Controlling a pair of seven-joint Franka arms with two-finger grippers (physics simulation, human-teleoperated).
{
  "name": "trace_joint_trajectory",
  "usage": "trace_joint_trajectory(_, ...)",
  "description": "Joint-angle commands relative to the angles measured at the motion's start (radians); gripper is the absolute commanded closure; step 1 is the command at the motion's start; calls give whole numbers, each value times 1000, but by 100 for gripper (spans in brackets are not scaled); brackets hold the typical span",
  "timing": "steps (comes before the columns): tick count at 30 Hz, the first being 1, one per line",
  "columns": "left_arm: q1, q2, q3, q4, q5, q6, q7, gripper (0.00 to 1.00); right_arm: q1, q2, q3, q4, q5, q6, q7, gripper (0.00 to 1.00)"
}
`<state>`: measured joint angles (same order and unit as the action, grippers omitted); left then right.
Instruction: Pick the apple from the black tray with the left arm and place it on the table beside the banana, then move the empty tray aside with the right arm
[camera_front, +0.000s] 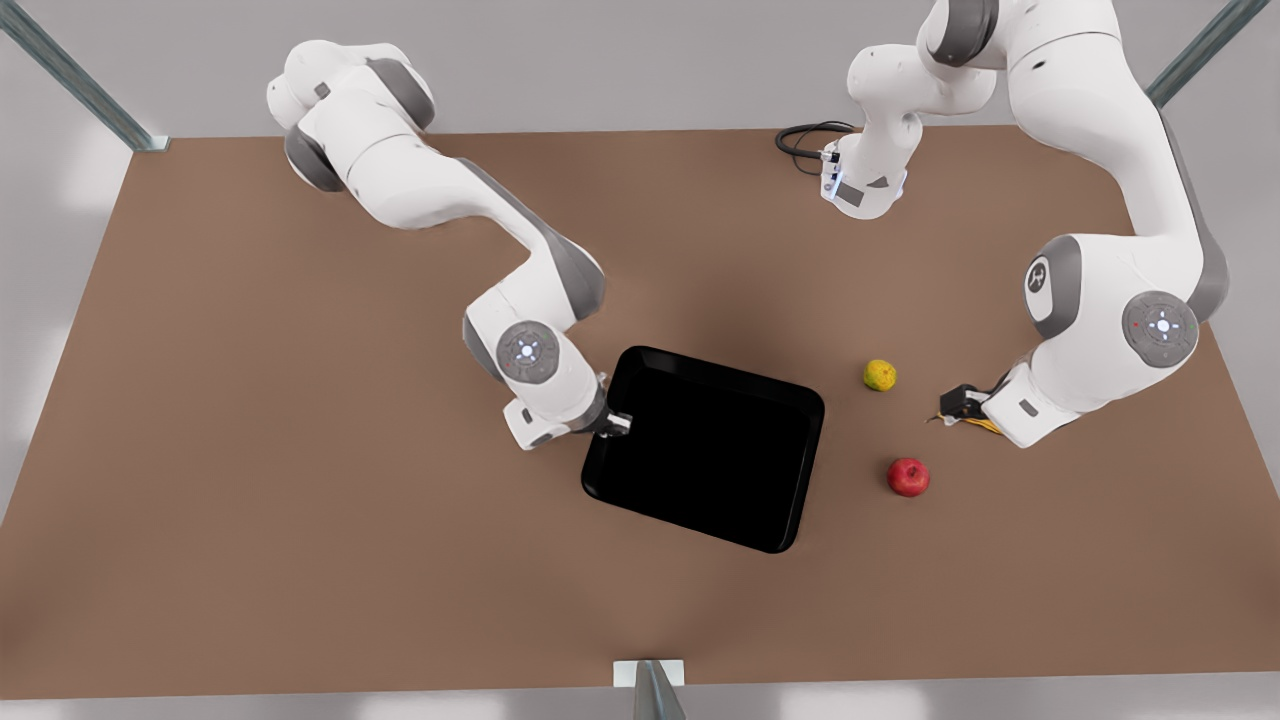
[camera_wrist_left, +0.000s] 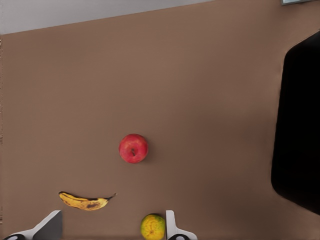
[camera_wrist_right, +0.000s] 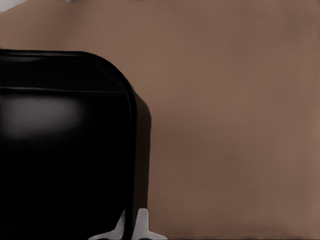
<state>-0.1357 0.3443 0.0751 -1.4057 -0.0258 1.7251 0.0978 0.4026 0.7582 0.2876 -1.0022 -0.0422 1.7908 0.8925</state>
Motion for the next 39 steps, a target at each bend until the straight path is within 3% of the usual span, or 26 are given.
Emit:
trace_joint_trajectory(1,-5,-1,-1,1,6,2,-13,0,-41,-40,-1,1,-8,-396,-466,83)
trace_joint_trajectory(6,-10,-1,-1,1,12,4,-50,0,-159,-114,-13,1,-15,-537,-722,84)
trace_joint_trajectory(12,-7,-1,-1,1,14,2,-49,0,-166,-171,-237,1,4,-611,-1092,84)
trace_joint_trajectory(16,-8,-1,-1,1,14,2,-49,0,-263,-188,-300,2,18,-637,-1244,84)
trace_joint_trajectory(22,-8,-1,-1,1,15,2,-50,0,-294,-194,-492,2,50,-662,-1420,84)
trace_joint_trajectory(34,-10,-1,-1,1,15,2,-52,0,-380,7,-535,-7,50,-453,-1428,80)
trace_joint_trajectory(36,-10,-1,-1,1,14,2,-52,0,-381,26,-535,-9,50,-413,-1439,72)
trace_joint_trajectory(37,-10,-1,-1,1,15,2,-52,0,-380,24,-535,-7,47,-407,-1436,47)
trace_joint_trajectory(38,-10,-1,-1,1,14,2,-52,0,-375,21,-531,-7,47,-407,-1410,9)
trace_joint_trajectory(39,-10,-1,-1,1,15,2,-52,0,-377,19,-528,-6,48,-409,-1393,0)
